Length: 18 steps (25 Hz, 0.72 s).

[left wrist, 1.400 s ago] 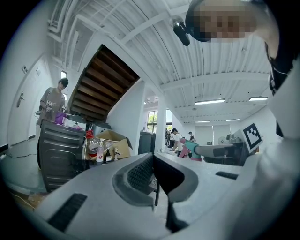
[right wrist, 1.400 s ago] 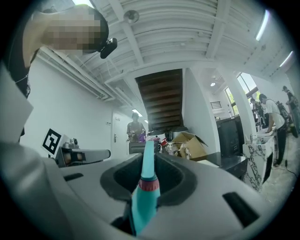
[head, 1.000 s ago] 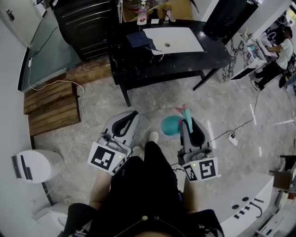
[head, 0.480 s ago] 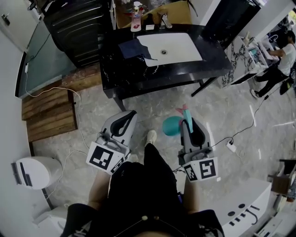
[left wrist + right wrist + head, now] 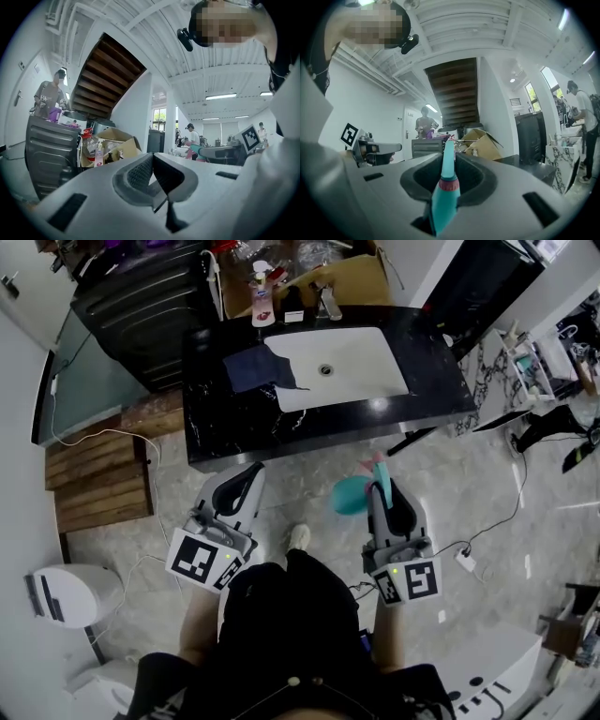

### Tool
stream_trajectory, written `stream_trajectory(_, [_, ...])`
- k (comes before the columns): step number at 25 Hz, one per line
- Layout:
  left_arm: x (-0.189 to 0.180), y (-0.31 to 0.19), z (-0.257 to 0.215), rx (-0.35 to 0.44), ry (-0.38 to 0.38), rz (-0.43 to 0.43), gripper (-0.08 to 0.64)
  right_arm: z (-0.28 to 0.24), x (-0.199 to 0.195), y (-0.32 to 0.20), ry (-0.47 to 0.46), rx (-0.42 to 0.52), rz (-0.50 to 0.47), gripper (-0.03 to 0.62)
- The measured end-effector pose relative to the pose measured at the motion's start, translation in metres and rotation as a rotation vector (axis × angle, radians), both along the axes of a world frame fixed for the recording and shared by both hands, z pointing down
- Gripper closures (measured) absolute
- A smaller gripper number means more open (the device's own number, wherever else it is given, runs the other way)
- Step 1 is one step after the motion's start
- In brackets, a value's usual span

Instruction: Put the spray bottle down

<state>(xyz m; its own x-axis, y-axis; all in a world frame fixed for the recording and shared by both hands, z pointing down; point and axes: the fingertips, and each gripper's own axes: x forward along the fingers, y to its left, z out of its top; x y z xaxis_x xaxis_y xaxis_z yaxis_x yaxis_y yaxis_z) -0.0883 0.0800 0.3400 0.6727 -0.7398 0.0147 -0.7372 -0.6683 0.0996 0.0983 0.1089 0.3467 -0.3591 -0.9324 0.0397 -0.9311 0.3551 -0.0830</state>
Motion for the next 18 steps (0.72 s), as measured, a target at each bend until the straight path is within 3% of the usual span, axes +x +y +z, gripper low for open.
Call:
stream_trajectory(7, [0.02,-0.043,0.006,-0.022,-0.001,-0.025,0.554,0.006,0.027,-0.057,-0.004,-0.01,-0.015,0.505])
stream_trajectory(18, [0.029,-0.134,0.021,-0.029,-0.017,0.007,0.554,0.02,0.045,-0.155,0.015,-0.002,0.038,0.505])
